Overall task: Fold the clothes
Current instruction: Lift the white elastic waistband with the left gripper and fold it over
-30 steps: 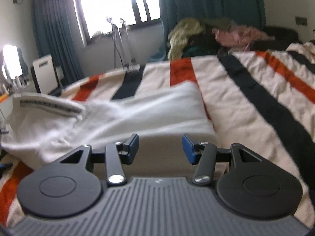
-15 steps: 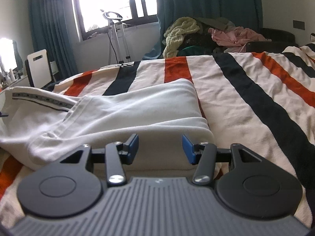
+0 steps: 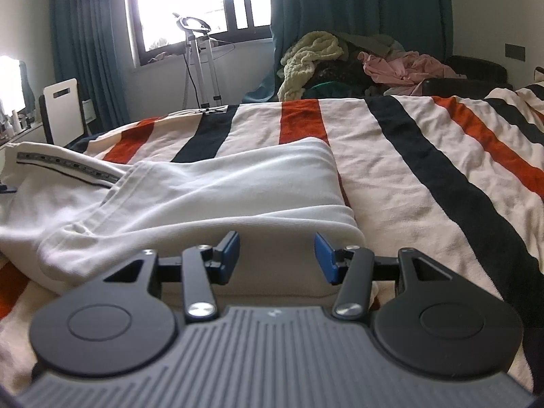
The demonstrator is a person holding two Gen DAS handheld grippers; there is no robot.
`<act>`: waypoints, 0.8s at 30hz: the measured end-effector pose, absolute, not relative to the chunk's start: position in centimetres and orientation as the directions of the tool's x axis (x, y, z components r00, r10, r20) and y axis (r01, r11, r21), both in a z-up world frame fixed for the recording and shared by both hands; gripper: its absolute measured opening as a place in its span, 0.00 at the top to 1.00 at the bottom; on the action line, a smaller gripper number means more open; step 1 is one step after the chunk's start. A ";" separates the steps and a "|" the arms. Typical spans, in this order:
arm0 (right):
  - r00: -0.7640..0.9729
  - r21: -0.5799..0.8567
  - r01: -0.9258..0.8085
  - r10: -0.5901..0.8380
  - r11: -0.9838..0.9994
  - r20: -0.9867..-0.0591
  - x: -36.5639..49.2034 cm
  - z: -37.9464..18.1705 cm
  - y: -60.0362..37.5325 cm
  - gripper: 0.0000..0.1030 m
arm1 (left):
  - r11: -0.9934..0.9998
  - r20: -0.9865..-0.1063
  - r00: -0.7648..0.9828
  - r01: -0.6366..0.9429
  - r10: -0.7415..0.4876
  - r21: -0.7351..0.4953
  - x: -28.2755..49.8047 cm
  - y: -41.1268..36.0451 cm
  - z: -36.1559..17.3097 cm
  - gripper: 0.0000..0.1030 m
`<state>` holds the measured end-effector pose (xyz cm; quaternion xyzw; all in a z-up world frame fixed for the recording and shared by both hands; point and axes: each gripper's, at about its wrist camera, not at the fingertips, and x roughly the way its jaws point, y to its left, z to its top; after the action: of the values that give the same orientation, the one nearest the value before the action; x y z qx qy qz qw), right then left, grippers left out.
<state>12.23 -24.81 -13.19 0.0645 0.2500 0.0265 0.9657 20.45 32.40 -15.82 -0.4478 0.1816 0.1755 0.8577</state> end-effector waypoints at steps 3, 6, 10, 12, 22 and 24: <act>0.877 0.145 -0.016 0.083 0.989 -0.473 12.2 -12.9 -25.0 0.49 | 0.487 -0.460 0.875 -0.469 0.148 -0.737 19.5 33.4 -16.0 0.51; 0.878 0.154 -0.017 0.088 0.988 -0.471 12.1 -12.7 -25.0 0.49 | 0.464 -0.444 0.882 -0.463 0.158 -0.756 18.6 34.3 -16.2 0.67; 0.859 0.148 0.017 0.061 0.989 -0.508 12.2 -12.5 -25.4 0.51 | 0.551 -0.427 0.889 -0.444 0.168 -0.707 18.9 34.8 -15.2 0.80; 0.851 0.183 0.060 0.045 0.981 -0.523 11.9 -11.9 -26.4 0.51 | 0.613 -0.426 0.886 -0.440 0.181 -0.656 19.2 34.5 -14.1 0.86; 0.862 0.360 0.192 0.019 0.913 -0.507 10.6 -10.0 -31.6 0.49 | 0.885 -0.360 0.889 -0.387 0.284 -0.258 20.7 24.9 -2.5 0.92; 0.864 0.380 0.220 0.002 0.898 -0.504 10.4 -9.4 -32.8 0.49 | 0.909 -0.331 0.906 -0.348 0.264 -0.227 20.7 21.5 0.6 0.92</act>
<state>10.37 -32.77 -9.38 0.2180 0.2547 -0.0581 0.9403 20.71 21.45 0.56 -0.1418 0.1480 0.1586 0.9658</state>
